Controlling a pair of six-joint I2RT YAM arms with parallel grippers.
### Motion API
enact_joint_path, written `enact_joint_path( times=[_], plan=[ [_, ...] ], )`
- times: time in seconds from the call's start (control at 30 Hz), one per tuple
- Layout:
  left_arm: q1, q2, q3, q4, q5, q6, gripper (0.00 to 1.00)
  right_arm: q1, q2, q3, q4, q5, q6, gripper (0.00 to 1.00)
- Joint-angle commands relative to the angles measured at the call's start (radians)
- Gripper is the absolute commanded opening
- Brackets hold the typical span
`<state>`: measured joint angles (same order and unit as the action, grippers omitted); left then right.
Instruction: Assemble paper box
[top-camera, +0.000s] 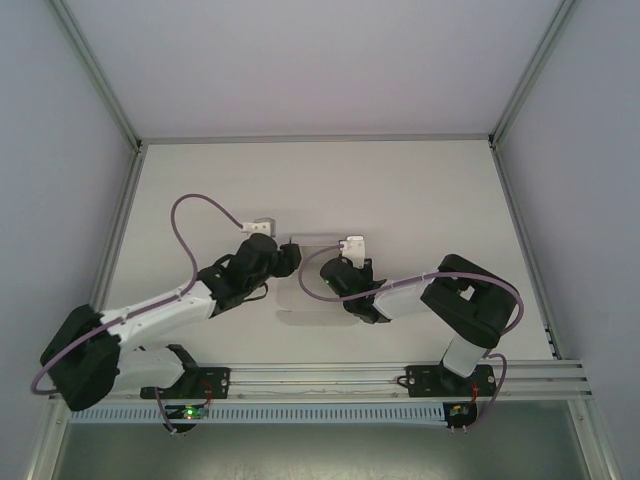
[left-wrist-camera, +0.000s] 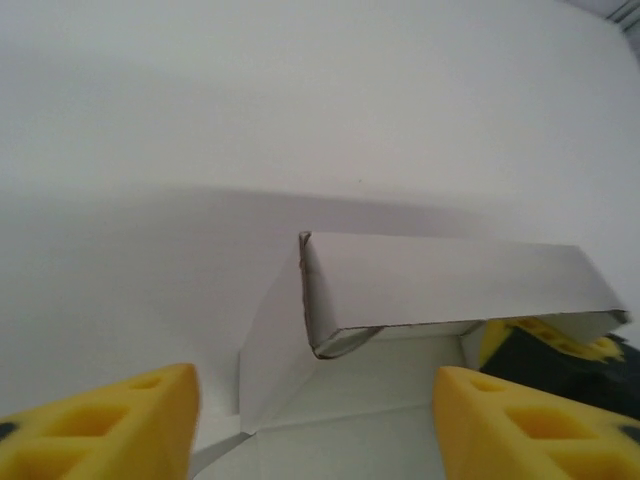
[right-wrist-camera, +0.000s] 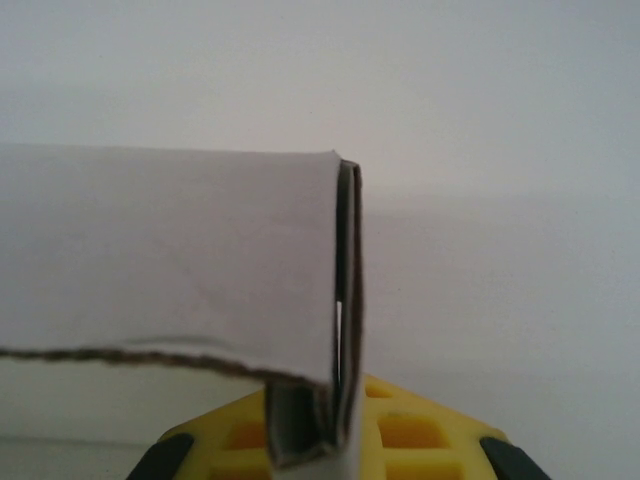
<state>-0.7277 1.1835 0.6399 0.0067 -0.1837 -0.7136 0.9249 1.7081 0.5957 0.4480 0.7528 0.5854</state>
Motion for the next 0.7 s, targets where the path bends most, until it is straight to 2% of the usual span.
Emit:
enact_joint_path(
  times=[0.0, 0.03, 0.1, 0.17, 0.37, 0.67],
  plan=[
    [-0.015, -0.083, -0.053, -0.070, -0.017, 0.027, 0.67, -0.003, 0.005, -0.015, -0.113, -0.003, 0.007, 0.00],
    [-0.013, -0.092, -0.068, -0.075, -0.031, 0.026, 0.66, -0.003, 0.004, -0.015, -0.111, -0.002, 0.004, 0.00],
    [-0.011, -0.089, -0.089, -0.078, -0.039, 0.036, 0.59, -0.002, 0.004, -0.011, -0.111, -0.006, -0.005, 0.00],
    [-0.010, -0.060, -0.092, -0.068, -0.014, 0.054, 0.58, -0.001, 0.007, -0.008, -0.109, -0.014, -0.010, 0.00],
    [-0.010, 0.110, -0.043, -0.027, -0.034, 0.095, 0.49, -0.001, 0.016, -0.002, -0.106, -0.035, -0.018, 0.00],
    [-0.012, 0.271, -0.004, 0.161, 0.033, 0.137, 0.36, 0.004, 0.031, 0.006, -0.101, -0.052, -0.047, 0.00]
  ],
)
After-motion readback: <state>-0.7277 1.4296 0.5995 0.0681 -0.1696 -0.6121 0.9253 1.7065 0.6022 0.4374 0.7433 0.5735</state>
